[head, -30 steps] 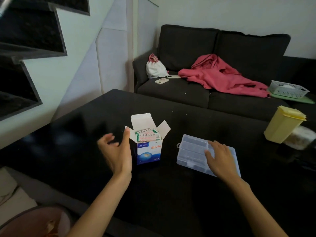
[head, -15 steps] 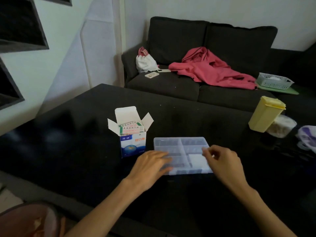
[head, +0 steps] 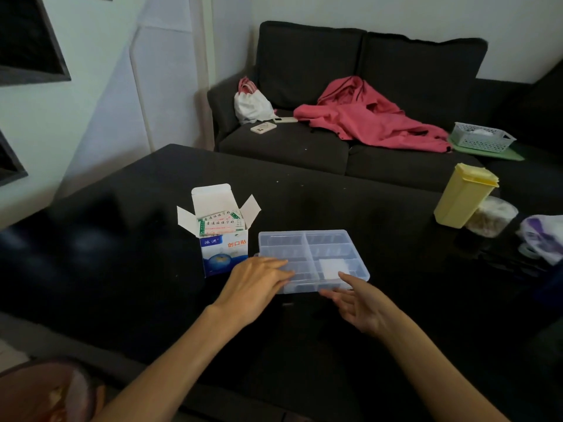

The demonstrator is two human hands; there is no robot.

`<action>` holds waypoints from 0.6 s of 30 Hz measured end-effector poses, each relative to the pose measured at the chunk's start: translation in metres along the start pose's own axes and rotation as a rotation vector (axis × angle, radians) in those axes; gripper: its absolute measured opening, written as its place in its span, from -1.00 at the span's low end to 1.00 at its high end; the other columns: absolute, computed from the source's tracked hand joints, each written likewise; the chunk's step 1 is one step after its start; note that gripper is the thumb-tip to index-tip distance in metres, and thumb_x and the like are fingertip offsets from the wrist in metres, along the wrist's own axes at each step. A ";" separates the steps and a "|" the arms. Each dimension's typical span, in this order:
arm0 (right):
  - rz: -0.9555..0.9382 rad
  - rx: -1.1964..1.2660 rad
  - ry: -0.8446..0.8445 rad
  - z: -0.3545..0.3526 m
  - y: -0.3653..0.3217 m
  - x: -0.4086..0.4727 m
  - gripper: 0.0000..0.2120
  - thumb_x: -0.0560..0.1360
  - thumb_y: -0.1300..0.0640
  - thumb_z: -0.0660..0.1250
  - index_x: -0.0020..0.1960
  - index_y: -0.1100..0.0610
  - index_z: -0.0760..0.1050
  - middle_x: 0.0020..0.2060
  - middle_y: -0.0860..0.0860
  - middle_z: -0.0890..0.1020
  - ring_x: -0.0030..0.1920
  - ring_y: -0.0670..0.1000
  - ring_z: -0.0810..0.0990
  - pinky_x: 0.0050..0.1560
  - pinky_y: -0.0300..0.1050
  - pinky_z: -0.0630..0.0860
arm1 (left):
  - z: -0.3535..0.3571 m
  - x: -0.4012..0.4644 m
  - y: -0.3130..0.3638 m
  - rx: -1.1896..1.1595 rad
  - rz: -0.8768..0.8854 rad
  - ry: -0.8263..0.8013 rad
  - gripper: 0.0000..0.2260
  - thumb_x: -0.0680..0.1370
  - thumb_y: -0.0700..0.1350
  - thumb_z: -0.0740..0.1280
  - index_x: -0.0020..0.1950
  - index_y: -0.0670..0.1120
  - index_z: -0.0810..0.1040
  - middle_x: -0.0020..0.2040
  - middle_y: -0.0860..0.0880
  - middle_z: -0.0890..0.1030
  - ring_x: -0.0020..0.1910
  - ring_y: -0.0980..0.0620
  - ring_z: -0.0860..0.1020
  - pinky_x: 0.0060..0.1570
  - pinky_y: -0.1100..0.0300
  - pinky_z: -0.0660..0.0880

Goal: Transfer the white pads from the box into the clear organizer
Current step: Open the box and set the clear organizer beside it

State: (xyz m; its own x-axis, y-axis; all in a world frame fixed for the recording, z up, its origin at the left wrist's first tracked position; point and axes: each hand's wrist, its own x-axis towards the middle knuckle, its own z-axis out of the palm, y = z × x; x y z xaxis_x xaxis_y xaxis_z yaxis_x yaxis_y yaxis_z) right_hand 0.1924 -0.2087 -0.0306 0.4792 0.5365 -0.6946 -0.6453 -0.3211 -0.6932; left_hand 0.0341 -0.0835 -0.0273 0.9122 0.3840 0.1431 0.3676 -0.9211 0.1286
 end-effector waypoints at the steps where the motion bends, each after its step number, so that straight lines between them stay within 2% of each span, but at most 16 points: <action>1: -0.015 -0.020 0.011 0.002 0.000 0.000 -0.75 0.53 0.03 0.27 0.01 0.24 0.44 -0.23 0.17 0.67 -0.42 -0.07 0.50 -0.54 -0.32 0.43 | -0.001 -0.001 0.001 0.010 0.002 -0.011 -0.65 0.63 -0.04 0.18 0.43 0.09 0.35 0.48 0.07 0.29 0.44 0.11 0.25 0.41 0.15 0.17; 4: -0.079 -0.075 0.054 0.007 0.005 0.003 -0.73 0.54 0.01 0.25 0.05 0.24 0.44 -0.22 0.15 0.64 -0.48 -0.10 0.40 -0.55 -0.34 0.33 | -0.003 -0.003 0.003 0.025 -0.001 -0.014 -0.64 0.63 -0.06 0.18 0.43 0.05 0.34 0.48 0.06 0.29 0.44 0.10 0.27 0.35 0.12 0.30; 10: -0.144 -0.095 0.096 0.008 0.018 0.006 -0.72 0.49 -0.01 0.33 -0.08 0.24 0.49 -0.33 0.10 0.56 -0.47 -0.10 0.37 -0.57 -0.33 0.32 | 0.008 -0.005 0.007 0.083 -0.096 -0.028 -0.54 0.56 0.04 0.28 0.40 -0.01 0.24 0.37 -0.04 0.41 0.30 0.01 0.44 0.22 0.10 0.42; 14: -0.169 -0.127 0.110 0.006 0.019 0.004 -0.76 0.47 0.01 0.35 -0.12 0.21 0.49 -0.36 0.08 0.57 -0.48 -0.09 0.40 -0.52 -0.30 0.31 | 0.012 0.004 0.012 0.259 -0.068 -0.106 -0.57 0.60 -0.07 0.23 0.44 -0.11 0.21 0.39 -0.14 0.36 0.32 -0.10 0.42 0.24 0.01 0.43; 18: -0.149 -0.163 0.093 0.005 0.016 -0.004 -0.75 0.50 0.01 0.32 -0.08 0.22 0.51 -0.32 0.09 0.58 -0.46 -0.09 0.39 -0.49 -0.29 0.29 | 0.009 0.008 0.016 0.492 0.084 -0.188 -0.51 0.58 -0.23 0.24 0.46 -0.27 0.15 0.41 -0.30 0.29 0.33 -0.20 0.40 0.19 -0.03 0.45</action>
State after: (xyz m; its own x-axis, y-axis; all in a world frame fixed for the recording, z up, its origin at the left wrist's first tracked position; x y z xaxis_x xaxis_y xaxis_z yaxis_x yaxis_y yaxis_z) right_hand 0.1770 -0.2120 -0.0384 0.6193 0.5156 -0.5921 -0.4628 -0.3694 -0.8058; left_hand 0.0493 -0.0960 -0.0333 0.9424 0.3307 -0.0512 0.2919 -0.8870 -0.3577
